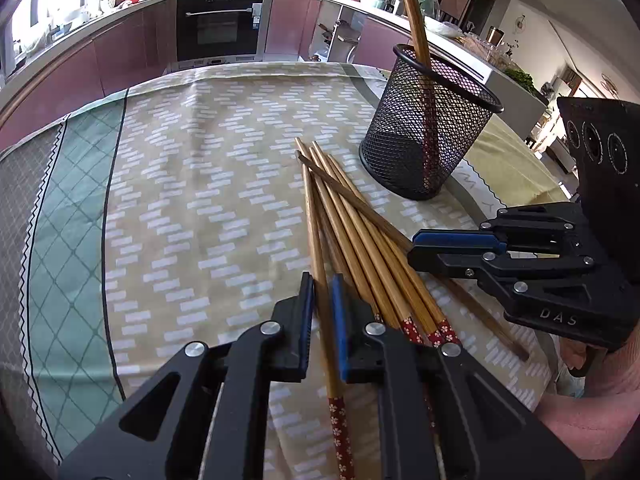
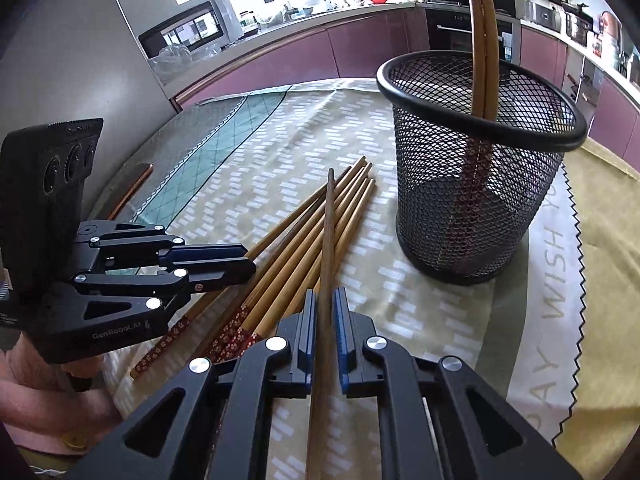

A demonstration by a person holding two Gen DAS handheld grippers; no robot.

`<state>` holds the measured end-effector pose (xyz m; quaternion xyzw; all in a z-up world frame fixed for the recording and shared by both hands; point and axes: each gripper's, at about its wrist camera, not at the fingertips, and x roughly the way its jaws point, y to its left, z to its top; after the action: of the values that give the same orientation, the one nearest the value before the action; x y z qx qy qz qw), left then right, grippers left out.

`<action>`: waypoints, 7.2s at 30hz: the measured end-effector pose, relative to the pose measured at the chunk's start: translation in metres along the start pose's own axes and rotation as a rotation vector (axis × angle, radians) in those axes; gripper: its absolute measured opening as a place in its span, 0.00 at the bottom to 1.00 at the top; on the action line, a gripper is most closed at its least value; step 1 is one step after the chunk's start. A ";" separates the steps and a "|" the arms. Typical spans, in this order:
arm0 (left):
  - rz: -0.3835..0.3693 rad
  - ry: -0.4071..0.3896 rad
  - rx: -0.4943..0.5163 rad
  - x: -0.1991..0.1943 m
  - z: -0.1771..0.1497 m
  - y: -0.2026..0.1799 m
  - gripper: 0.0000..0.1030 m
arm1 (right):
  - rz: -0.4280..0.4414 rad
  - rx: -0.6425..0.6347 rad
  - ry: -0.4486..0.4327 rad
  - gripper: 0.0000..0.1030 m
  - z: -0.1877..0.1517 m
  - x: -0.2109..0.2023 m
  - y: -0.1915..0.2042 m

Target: Organize utensils

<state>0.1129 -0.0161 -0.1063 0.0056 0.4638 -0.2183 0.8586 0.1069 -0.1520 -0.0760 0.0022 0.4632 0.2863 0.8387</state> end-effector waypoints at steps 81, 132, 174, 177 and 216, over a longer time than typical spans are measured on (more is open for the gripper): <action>-0.052 -0.234 0.096 -0.036 0.151 -0.059 0.08 | -0.064 0.080 -0.242 0.08 0.088 -0.093 -0.080; -0.055 -0.210 0.002 0.006 0.122 -0.042 0.19 | -0.008 0.296 -0.375 0.13 0.046 -0.064 -0.099; 0.020 -0.037 0.053 -0.005 -0.004 -0.011 0.28 | 0.001 0.048 -0.063 0.27 -0.017 -0.007 0.000; 0.014 -0.033 0.054 -0.007 -0.008 -0.010 0.22 | -0.009 0.048 -0.061 0.24 -0.017 -0.006 0.001; 0.014 -0.061 0.026 -0.021 -0.013 -0.015 0.08 | 0.058 0.044 -0.091 0.06 -0.009 -0.016 0.001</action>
<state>0.0873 -0.0190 -0.0938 0.0132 0.4346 -0.2184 0.8736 0.0927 -0.1613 -0.0681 0.0471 0.4304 0.2997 0.8501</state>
